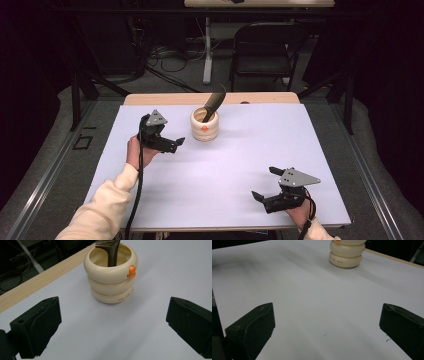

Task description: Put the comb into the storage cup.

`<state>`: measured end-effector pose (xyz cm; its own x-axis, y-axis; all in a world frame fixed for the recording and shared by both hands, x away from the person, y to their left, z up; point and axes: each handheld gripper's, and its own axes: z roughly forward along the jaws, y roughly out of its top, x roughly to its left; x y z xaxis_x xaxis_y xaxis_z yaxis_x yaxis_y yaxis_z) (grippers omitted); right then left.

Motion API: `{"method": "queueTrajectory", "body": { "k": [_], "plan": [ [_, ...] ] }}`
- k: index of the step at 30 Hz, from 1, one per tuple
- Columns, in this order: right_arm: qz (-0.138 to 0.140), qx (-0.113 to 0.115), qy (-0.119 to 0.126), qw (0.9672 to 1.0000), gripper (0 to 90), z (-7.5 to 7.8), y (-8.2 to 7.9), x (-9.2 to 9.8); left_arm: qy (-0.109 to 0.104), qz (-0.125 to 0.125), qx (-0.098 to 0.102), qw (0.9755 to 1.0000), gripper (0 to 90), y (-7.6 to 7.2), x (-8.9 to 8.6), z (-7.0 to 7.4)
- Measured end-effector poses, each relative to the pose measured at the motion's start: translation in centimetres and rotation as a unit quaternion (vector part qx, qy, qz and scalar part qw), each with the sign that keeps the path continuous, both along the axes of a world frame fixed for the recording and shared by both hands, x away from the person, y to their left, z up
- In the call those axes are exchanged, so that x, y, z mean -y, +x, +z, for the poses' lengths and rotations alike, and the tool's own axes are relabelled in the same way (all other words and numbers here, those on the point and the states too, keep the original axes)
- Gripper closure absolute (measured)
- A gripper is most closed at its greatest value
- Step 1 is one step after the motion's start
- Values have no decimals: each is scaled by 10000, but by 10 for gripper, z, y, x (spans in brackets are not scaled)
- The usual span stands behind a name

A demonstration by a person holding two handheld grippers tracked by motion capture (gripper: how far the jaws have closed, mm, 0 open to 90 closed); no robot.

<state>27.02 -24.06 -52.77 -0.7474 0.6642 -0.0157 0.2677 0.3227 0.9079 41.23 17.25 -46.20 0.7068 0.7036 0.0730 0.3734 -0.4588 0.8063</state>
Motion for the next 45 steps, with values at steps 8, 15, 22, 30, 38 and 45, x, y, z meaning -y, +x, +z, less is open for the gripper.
{"method": "queueTrajectory", "body": {
  "k": [8,15,22,30,38,45],
  "plan": [
    [-9,14,20,10000,0,0,0,0,15,56,3,10000,1,-19,-9,-3],
    [-9,-13,12,10000,0,0,1,0,33,138,57,9999,1,-39,-20,-5],
    [-9,-9,15,10000,0,0,0,0,25,184,89,9998,1,-55,-25,-9],
    [-8,-12,11,10000,0,0,0,0,45,247,128,9996,1,-74,-30,-16],
    [-6,-21,13,10000,0,0,0,0,-60,286,206,9994,0,-89,-36,-23],
    [-9,-18,23,10000,0,0,-1,-1,-66,291,211,9993,0,-102,-39,-30]
  ]
}}
